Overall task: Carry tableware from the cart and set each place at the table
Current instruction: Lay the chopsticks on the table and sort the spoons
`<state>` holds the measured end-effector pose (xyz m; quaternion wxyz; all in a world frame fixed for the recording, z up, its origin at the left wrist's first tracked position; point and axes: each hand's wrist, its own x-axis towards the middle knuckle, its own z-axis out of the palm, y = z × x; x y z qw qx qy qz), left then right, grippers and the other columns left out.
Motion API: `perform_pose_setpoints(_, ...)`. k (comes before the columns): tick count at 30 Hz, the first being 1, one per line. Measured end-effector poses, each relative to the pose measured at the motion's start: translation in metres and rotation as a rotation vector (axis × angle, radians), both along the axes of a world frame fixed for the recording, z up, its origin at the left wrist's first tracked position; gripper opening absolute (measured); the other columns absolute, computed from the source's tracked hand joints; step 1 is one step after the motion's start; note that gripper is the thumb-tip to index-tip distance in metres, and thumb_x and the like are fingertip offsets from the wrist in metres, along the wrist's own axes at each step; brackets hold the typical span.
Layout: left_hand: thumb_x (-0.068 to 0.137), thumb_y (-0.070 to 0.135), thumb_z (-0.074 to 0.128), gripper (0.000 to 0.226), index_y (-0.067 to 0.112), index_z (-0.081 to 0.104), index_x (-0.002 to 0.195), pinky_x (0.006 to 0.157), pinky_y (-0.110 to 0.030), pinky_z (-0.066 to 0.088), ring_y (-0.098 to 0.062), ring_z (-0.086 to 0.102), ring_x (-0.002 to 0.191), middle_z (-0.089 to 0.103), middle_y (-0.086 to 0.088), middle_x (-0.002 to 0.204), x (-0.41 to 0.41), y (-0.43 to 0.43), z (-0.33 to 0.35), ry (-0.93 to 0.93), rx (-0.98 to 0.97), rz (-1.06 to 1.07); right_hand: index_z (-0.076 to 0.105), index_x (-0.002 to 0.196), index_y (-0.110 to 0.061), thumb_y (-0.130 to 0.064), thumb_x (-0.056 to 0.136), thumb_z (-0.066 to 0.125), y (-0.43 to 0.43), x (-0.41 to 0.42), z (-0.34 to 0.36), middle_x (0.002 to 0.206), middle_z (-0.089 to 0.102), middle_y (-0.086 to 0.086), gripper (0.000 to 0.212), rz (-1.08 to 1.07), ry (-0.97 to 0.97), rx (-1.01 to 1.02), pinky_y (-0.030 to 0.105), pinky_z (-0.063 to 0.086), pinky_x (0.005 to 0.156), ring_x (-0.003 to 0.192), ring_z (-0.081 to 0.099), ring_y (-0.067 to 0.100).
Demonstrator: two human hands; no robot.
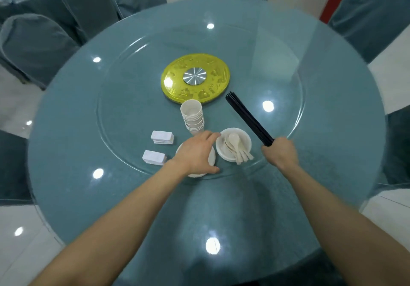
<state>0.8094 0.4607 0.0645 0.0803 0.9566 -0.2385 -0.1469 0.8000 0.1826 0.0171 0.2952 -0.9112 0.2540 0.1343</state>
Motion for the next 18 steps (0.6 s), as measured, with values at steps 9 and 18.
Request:
perform_pose_setpoints(9,0.053,0.076,0.082,0.144,0.024,0.012,0.168,0.12,-0.049,0.039,-0.031,0.032,0.155,0.026,-0.012,0.171,0.05,-0.066,-0.041,0.046,0.019,-0.093,0.073,0.085,-0.004,-0.028,0.085,0.066,-0.012,0.029,-0.029,0.074,0.069,0.012,0.025,0.085,0.064,-0.063,0.04,0.062,0.059,0.07,0.071,0.033)
perform_pose_setpoints(18,0.05,0.077,0.073,0.134,0.022,0.022,0.16,0.107,-0.048,0.047,-0.033,0.052,0.126,0.047,-0.009,0.139,0.075,-0.07,-0.047,0.046,0.098,-0.152,0.069,0.083,-0.003,-0.024,0.087,0.066,-0.007,0.045,-0.04,0.077,0.069,0.011,0.022,0.057,0.071,0.001,0.029,0.046,0.052,0.071,0.069,0.033)
